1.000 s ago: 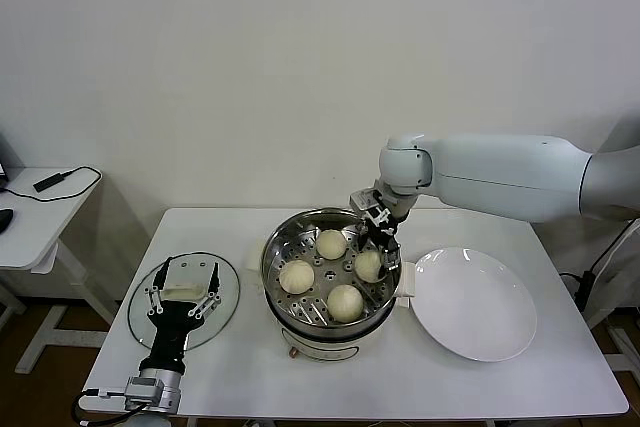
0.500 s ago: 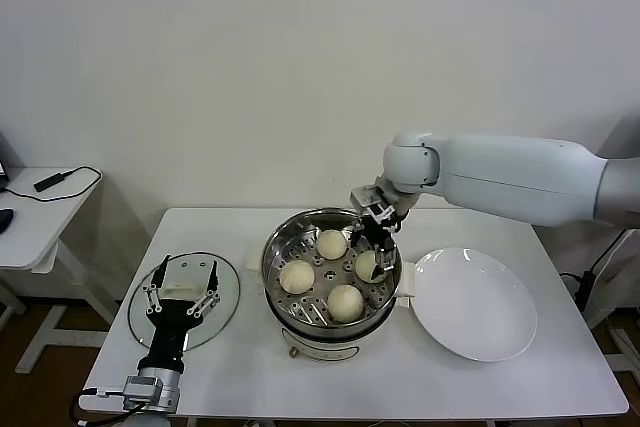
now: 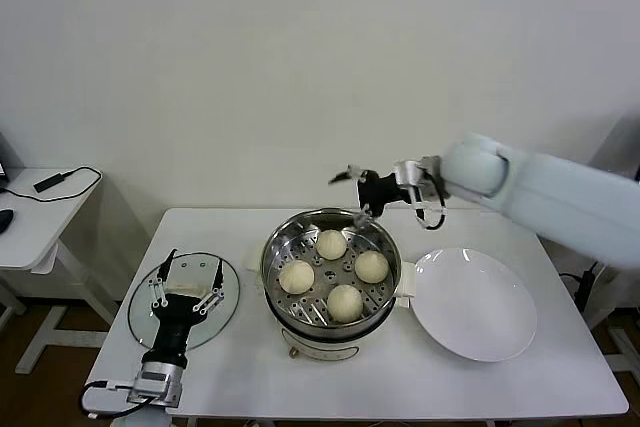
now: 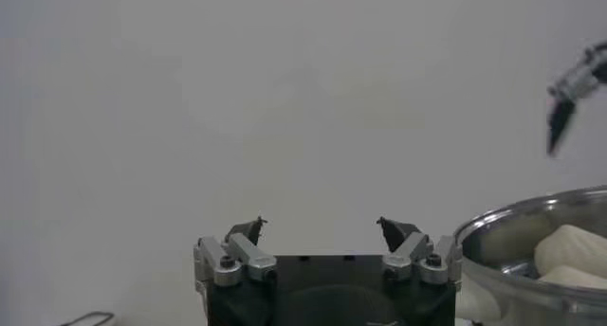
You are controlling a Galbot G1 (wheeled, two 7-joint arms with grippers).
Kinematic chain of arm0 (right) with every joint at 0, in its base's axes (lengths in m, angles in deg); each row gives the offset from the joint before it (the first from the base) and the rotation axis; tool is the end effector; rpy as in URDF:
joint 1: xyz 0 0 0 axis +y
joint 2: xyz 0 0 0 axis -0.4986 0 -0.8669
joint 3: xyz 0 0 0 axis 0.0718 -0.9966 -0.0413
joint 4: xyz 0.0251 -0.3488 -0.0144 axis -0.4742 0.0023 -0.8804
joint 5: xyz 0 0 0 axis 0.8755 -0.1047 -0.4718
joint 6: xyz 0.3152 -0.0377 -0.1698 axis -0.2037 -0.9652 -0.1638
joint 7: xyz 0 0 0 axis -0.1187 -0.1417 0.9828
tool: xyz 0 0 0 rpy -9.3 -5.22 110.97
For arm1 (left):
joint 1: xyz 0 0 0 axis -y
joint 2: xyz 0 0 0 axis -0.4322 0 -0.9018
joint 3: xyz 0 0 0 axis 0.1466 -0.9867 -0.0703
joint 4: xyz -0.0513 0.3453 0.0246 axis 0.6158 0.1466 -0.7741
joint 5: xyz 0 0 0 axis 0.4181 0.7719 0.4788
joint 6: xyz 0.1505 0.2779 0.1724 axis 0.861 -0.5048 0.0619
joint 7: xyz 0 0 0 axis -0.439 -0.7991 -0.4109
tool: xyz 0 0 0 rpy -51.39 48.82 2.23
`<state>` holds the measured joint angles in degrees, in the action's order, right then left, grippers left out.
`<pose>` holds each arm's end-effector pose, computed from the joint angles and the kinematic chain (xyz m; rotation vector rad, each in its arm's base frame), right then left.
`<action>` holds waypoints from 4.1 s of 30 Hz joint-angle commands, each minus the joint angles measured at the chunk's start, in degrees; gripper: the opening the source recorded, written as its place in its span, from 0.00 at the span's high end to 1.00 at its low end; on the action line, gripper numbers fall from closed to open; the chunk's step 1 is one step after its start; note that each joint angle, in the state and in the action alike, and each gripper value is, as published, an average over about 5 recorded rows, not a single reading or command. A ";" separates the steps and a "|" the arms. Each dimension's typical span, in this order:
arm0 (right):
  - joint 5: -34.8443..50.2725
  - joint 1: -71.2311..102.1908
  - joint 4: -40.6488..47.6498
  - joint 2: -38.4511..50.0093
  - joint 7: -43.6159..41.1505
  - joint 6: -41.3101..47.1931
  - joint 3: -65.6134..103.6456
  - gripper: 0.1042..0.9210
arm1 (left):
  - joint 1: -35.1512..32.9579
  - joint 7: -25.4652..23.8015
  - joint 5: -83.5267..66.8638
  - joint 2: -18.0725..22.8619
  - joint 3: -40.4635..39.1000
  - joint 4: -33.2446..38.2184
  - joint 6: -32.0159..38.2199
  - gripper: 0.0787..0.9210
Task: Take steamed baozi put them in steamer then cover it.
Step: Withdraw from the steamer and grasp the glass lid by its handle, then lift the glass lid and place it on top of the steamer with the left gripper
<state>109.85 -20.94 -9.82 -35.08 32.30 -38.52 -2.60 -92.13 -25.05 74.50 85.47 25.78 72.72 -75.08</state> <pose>0.4972 -0.0428 -0.0848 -1.6048 2.2807 -1.3099 0.1996 0.0479 -0.3185 0.0725 2.9282 0.5176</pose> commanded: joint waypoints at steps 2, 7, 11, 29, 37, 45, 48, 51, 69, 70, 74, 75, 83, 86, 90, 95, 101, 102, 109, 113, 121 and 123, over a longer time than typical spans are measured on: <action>0.62 49.07 -3.18 7.15 34.39 -18.36 50.44 0.12 | 1.71 -0.25 19.21 -1.44 0.29 -2.40 -0.32 0.12; -1.69 67.42 -1.91 1.91 33.29 -19.65 69.84 0.12 | 2.04 0.51 29.08 -3.16 0.89 -4.11 -2.76 0.12; -3.34 77.72 -1.05 -2.90 31.97 -20.28 80.03 0.12 | 1.74 1.04 36.61 -4.10 1.51 -4.99 -3.64 0.12; -10.03 94.70 -1.10 -20.89 28.63 -23.35 90.35 0.12 | 2.22 1.73 67.38 -8.71 4.16 -15.60 -5.88 0.12; -12.61 95.29 -1.27 -23.63 28.54 -23.27 89.58 0.12 | 5.68 4.16 67.09 -8.28 2.20 -22.27 -5.33 0.12; -13.58 95.36 -0.98 -24.52 28.53 -23.22 89.21 0.12 | 8.68 4.32 63.51 -7.79 1.44 -26.56 -6.63 0.12; -13.79 95.32 -0.98 -24.69 28.53 -23.20 89.15 0.12 | 10.13 5.15 63.19 -7.38 1.55 -27.95 -7.15 0.12; -14.00 95.32 -0.98 -24.84 28.50 -23.21 89.10 0.12 | 11.19 5.99 62.80 -7.11 1.54 -28.47 -7.79 0.12; -14.83 95.90 -0.90 -25.39 28.34 -23.55 89.76 0.12 | 14.97 7.42 62.28 -6.48 0.39 -31.26 -9.37 0.12; -14.87 95.92 -0.90 -25.43 28.34 -23.56 89.78 0.12 | 15.30 7.61 62.29 -6.42 0.32 -31.64 -9.39 0.12; -14.93 95.97 -0.91 -25.50 28.36 -23.59 89.97 0.12 | 16.52 7.98 62.34 -6.23 0.07 -32.96 -9.44 0.12; -14.93 96.00 -0.93 -25.49 28.36 -23.60 90.02 0.12 | 16.75 8.00 62.36 -6.20 0.02 -33.18 -9.45 0.12; -15.06 96.16 -0.91 -25.66 28.34 -23.68 90.50 0.12 | 18.20 8.02 62.52 -5.87 -0.44 -34.43 -9.61 0.12; -15.14 96.20 -0.92 -25.77 28.34 -23.76 90.60 0.12 | 18.58 7.91 62.77 -5.91 -0.73 -35.17 -9.76 0.12; -15.25 96.25 -1.12 -25.84 28.35 -23.79 90.72 0.12 | 18.97 7.77 62.91 -6.00 -0.95 -36.51 -9.78 0.14; -15.61 96.23 -1.18 -25.93 28.38 -23.79 90.64 0.12 | 19.39 7.68 62.96 -6.04 -0.96 -37.76 -9.79 0.29; -15.89 96.14 -1.14 -26.01 28.42 -23.77 90.50 0.12 | 19.36 7.09 62.64 -6.14 -0.93 -38.30 -9.64 0.49; -15.92 96.12 -1.17 -26.02 28.42 -23.76 90.50 0.12 | 19.33 6.90 62.52 -6.14 -0.93 -38.34 -9.61 0.54; -16.29 96.09 -1.37 -26.21 28.44 -23.90 90.43 0.12 | 19.28 6.10 60.80 -6.23 -1.07 -38.17 -9.00 0.77; -16.45 96.14 -1.46 -26.24 28.41 -24.15 90.36 0.12 | 19.05 5.86 59.44 -6.37 -1.05 -37.26 -8.71 0.86; -17.03 96.09 -1.54 -26.53 28.38 -24.55 90.13 0.12 | 17.25 5.96 55.90 -6.90 -0.68 -31.61 -8.60 0.86; -17.13 96.01 -1.56 -26.56 28.39 -24.58 90.06 0.12 | 16.30 5.91 54.73 -7.22 -0.54 -29.13 -8.87 0.86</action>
<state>92.88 75.16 -11.31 -61.61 60.69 -63.04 87.52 -74.13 -19.04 133.23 78.74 25.02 37.11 -83.85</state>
